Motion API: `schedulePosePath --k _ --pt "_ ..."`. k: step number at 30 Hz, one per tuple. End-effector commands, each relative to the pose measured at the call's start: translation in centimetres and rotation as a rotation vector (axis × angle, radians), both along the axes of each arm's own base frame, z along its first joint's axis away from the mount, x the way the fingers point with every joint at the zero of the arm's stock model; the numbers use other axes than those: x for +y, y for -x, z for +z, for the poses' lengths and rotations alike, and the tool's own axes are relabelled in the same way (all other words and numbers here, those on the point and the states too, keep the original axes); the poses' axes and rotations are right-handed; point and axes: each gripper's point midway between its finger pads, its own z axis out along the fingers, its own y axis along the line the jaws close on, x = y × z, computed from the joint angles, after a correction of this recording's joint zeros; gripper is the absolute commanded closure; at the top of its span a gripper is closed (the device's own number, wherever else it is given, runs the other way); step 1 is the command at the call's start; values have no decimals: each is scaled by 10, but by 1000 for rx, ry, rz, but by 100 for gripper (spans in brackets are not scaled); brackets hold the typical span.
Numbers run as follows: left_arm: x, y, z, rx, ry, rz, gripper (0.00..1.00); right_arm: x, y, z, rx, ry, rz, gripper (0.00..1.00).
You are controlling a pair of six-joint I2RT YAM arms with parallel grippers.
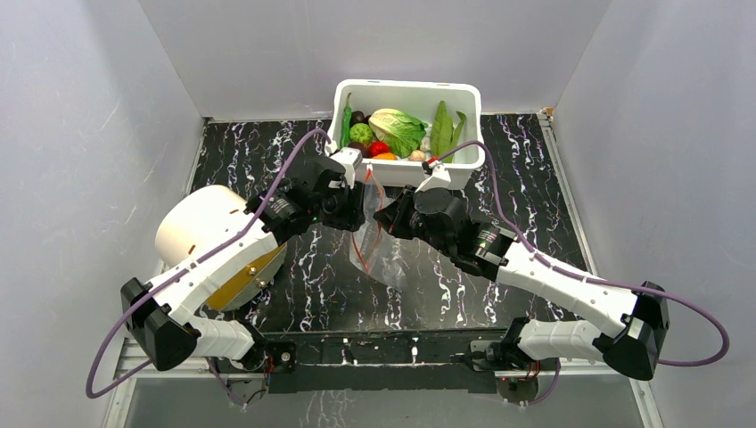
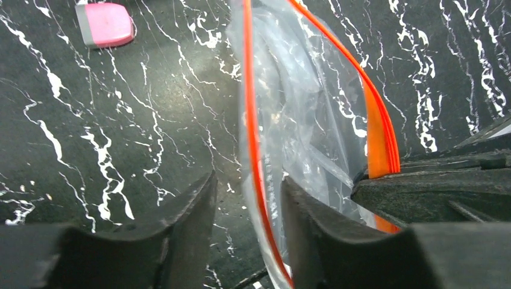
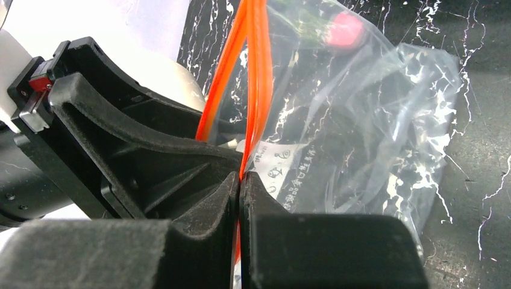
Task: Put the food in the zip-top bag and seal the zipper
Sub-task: Open the zipper of the food storage bag.
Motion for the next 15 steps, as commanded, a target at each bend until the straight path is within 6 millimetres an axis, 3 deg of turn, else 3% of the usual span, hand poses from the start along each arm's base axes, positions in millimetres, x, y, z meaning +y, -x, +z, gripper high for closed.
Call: schedulePosePath --k 1,4,9,15 --pt "3 -5 3 -36 -13 17 71 3 -2 23 -53 -70 -11 100" --pt "3 -1 7 -45 16 13 99 -3 -2 16 -53 -55 -24 100" --pt "9 6 17 -91 82 25 100 -12 -2 4 -54 -21 -47 100" --pt "27 6 10 -167 49 48 100 -17 -1 -3 -55 19 -47 98"
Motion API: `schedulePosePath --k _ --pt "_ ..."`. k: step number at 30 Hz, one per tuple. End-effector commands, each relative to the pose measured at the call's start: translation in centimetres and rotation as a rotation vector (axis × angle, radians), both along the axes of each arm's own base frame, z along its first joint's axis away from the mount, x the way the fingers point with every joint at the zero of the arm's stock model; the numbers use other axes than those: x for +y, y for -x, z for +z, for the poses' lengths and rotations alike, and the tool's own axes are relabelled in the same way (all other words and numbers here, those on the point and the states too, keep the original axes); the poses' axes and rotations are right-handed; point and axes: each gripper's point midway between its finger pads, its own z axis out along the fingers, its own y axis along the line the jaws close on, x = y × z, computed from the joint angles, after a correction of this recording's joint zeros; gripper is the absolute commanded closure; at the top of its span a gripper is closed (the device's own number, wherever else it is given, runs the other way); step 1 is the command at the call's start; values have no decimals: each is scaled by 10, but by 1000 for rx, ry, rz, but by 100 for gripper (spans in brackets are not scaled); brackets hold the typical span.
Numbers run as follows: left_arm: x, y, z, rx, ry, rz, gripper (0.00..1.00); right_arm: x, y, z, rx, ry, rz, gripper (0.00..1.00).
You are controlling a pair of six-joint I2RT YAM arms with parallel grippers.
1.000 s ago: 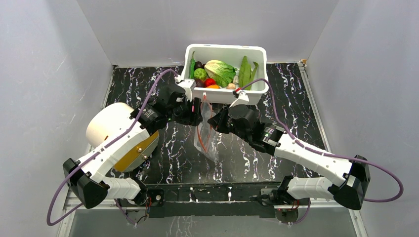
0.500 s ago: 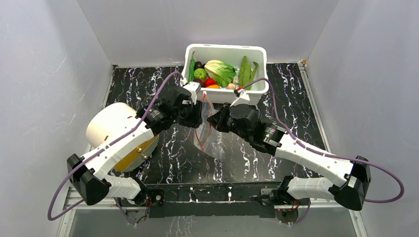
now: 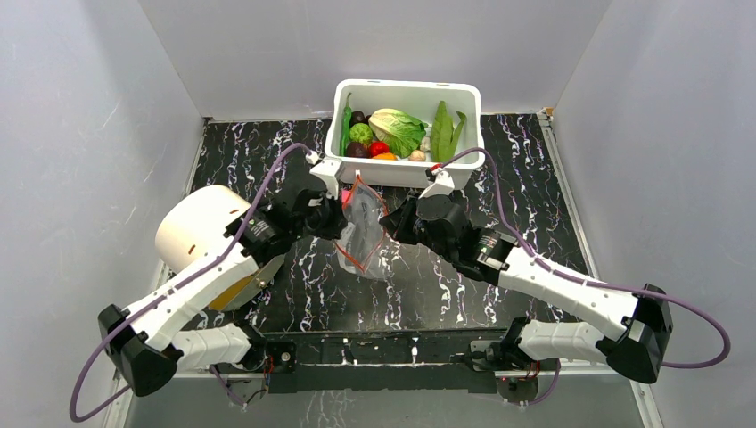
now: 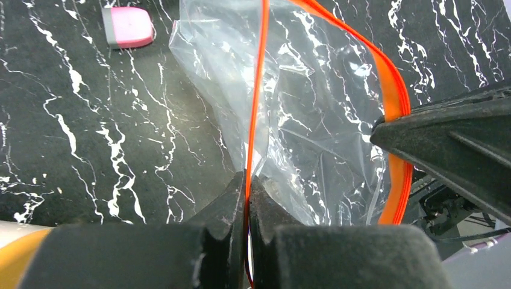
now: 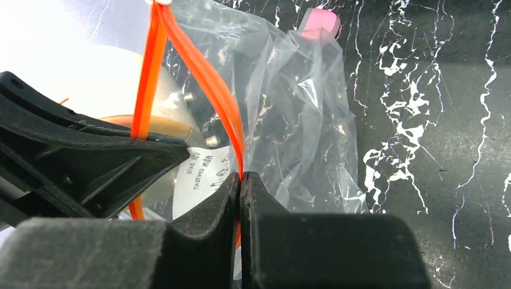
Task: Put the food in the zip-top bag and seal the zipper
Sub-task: Open the zipper of the food storage bag, then pick up the fake vegetable from the bin.
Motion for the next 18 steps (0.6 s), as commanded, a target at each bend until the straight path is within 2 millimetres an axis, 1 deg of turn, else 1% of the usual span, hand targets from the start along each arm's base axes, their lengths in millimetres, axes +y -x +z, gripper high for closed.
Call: schedulePosePath --k 1,3,4,6,9,10,12,15,18 --pt "9 -6 10 -106 1 15 100 -5 -1 17 -62 -16 -11 97" --pt "11 -6 7 -125 -5 4 100 -2 2 20 -61 -32 15 94" --pt "11 -5 7 -132 -3 -5 100 0 4 23 -63 -44 29 90" --pt "10 -4 4 -139 1 -18 100 3 7 33 -74 -70 46 78" --pt "11 -2 0 -145 -6 -34 100 5 9 59 -111 -131 63 59" --pt "11 -2 -2 -146 -13 -42 100 4 9 65 -144 -124 73 53" --pt "13 0 -4 -146 -30 -60 100 3 9 80 -198 -130 87 45" --pt "16 3 -7 -143 -57 -81 100 -2 4 105 -273 -104 78 33" --pt "21 6 -12 -154 -66 -82 100 -6 -9 119 -325 -20 45 26"
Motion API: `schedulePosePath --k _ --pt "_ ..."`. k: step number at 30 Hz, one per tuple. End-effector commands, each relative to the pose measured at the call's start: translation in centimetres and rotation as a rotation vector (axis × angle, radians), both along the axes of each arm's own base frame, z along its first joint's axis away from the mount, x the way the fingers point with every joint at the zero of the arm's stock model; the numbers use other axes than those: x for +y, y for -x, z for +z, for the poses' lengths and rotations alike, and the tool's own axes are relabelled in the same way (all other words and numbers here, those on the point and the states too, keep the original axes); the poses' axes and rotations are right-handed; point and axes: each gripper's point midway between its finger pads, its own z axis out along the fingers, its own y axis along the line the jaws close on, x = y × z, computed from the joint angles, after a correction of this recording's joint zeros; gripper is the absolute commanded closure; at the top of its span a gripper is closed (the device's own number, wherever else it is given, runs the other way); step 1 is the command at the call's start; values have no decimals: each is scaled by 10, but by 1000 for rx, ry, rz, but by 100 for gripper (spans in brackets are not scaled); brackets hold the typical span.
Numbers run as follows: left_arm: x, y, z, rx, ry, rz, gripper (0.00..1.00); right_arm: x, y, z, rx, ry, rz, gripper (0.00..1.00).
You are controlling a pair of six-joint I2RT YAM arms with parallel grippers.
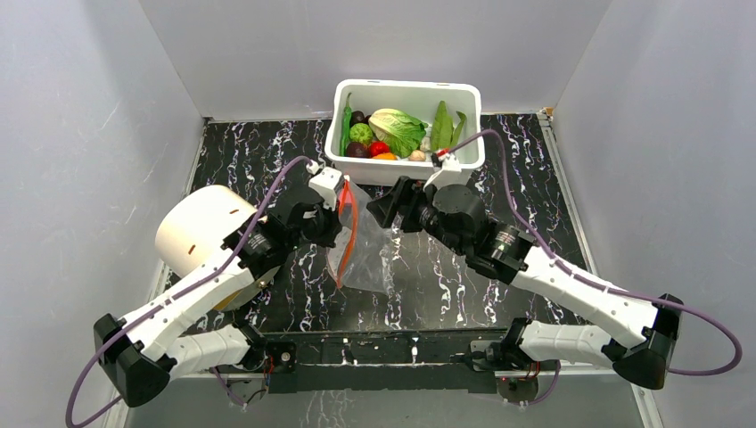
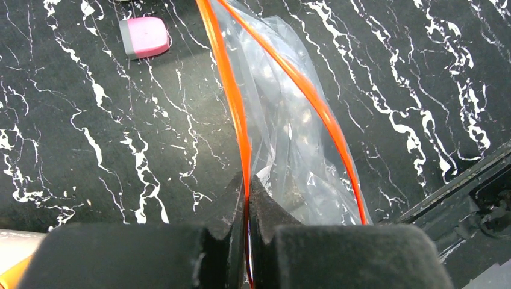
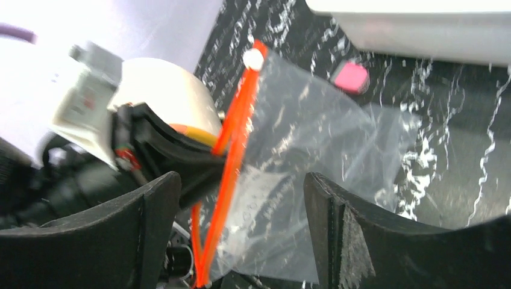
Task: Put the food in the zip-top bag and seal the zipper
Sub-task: Pick up the fake vegetable from the bin.
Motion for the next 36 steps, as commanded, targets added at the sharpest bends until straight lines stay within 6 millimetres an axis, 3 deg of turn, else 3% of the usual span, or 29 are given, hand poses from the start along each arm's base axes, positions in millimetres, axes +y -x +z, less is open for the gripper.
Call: schedulePosePath --k 1,7,12,19,24,26,27,36 --pt "7 6 2 -49 -6 -27 100 -7 -20 75 -196 20 -58 26" --pt "2 17 5 -86 67 -86 100 -38 -66 82 -299 287 -253 30" --pt "3 21 17 -134 99 -110 100 -68 -123 77 -341 431 -317 41" --pt "5 26 26 -171 132 -123 100 -98 -200 39 -281 592 -340 44" --pt "3 27 25 -168 130 -140 100 -91 -241 12 -275 686 -248 44" --pt "1 28 23 -160 132 -153 100 -89 -257 13 -286 682 -220 43" --pt "0 28 22 -154 130 -157 100 -86 -271 -5 -262 694 -194 42" --pt "1 29 23 -161 137 -158 100 -65 -342 -57 -227 696 -34 28"
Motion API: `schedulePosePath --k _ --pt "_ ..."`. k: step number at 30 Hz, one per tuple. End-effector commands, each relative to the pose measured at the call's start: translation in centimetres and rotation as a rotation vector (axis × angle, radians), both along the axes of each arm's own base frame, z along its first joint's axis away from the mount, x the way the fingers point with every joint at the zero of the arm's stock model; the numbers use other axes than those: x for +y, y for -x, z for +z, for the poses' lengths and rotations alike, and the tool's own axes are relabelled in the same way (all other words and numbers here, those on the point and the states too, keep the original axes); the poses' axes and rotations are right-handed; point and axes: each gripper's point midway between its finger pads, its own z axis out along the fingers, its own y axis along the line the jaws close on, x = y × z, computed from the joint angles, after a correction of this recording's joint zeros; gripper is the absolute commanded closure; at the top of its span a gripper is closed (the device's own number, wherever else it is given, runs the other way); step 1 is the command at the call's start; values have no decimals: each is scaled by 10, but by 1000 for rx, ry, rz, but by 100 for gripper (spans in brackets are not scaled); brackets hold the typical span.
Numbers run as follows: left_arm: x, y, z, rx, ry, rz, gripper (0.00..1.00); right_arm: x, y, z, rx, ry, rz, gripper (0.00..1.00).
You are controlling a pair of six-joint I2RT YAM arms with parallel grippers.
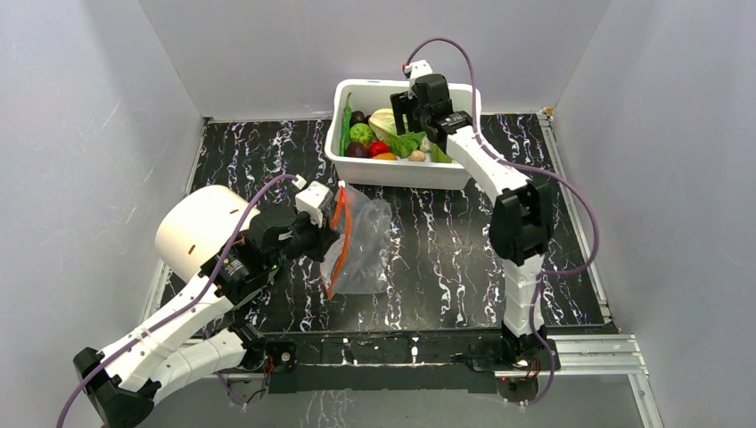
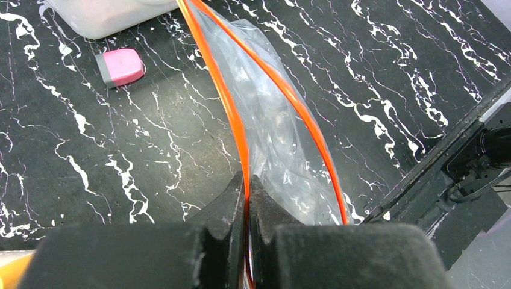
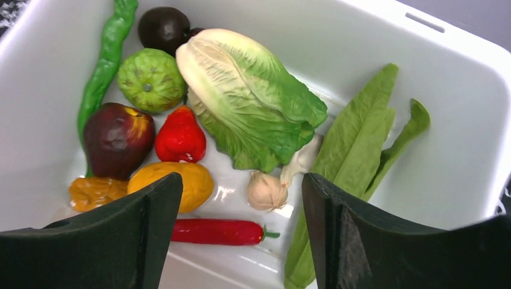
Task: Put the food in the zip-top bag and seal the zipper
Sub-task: Pick up the fake vegetable from the bin.
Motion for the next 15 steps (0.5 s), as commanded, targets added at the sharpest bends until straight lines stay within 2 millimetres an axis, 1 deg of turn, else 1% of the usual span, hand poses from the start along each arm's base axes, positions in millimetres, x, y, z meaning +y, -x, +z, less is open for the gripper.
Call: schedulePosePath --k 1,3,4,5,7,9,12,15 --pt "-4 2 8 -34 30 -23 100 15 -26 4 -31 1 113 27" --pt "-4 2 8 -33 32 -26 100 16 -40 -13 -20 14 114 24" --pt "-5 2 7 -30 29 -29 100 16 -46 -16 -25 14 107 23" --pt "-5 3 7 -28 27 -31 100 18 -51 -23 -17 10 109 21" --pt "-5 3 6 -23 22 -33 100 22 -58 -31 -12 -6 120 15" --pt "-5 2 5 -20 18 -32 100 25 -64 -35 -26 -17 127 10" --pt "-4 2 6 -25 18 -28 100 32 -70 -33 -58 -25 162 3" --pt "-4 4 8 -31 31 -33 100 38 -74 -35 -77 -18 199 2"
